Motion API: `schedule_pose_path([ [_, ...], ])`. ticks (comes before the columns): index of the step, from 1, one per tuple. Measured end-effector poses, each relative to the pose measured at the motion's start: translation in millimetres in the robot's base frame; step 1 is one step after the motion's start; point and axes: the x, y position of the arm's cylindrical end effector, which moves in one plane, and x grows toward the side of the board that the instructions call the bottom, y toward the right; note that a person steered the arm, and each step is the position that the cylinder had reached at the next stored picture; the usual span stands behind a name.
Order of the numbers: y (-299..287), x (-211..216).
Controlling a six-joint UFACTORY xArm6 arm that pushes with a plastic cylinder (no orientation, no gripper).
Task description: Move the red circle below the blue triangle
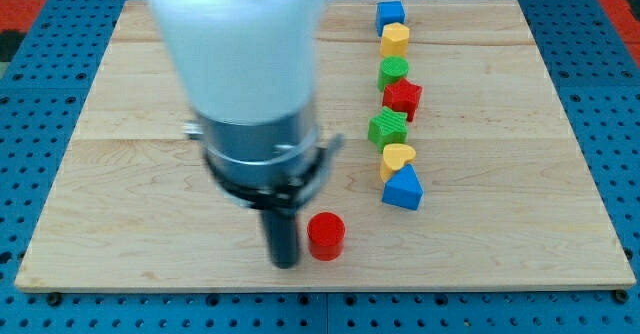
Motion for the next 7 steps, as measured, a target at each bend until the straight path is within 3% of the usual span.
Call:
schedule_pose_path([
  [3, 74.6, 0.0],
  [4, 55.5, 7.5],
  [5, 0.2, 7.7],
  [6, 18.5, -23.4],
  [7, 43.4, -28.6],
])
